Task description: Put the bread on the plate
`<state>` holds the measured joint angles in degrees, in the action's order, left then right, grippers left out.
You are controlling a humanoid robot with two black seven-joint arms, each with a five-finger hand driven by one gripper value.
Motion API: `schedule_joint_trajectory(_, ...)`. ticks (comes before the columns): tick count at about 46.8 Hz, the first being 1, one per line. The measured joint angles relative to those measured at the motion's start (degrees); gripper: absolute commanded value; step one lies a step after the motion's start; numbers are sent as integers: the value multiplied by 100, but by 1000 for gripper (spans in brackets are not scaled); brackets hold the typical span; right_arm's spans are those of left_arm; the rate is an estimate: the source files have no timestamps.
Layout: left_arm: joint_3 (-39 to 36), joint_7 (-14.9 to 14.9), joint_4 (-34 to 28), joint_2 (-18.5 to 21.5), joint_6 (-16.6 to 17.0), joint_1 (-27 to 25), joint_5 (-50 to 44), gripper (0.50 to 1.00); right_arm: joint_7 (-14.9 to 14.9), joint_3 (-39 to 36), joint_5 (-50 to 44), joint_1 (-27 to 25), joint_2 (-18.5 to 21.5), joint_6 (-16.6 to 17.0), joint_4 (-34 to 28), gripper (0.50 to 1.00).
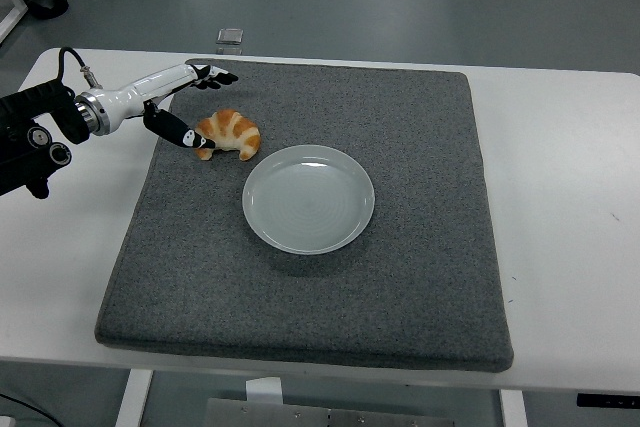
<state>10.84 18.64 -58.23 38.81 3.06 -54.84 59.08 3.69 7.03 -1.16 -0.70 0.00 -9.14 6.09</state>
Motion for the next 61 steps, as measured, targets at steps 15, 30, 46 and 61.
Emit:
schedule_joint_trajectory(15,5,26,207,-248,155,40,21,956,1,0,2,-28,0,0,1,938)
schedule_joint_trajectory(30,-4,26,214,-383,226,111,87,956,0,0,2,-46,0,0,6,938)
schedule_joint_trajectory(46,-4,29,594,-591,275,180,80,956,0,2,2,-44,0,-2,6,938)
schedule_joint_trajectory(61,-4,34,626,-673,280,202,77,956,0,1,2,-44,0,-8,6,938)
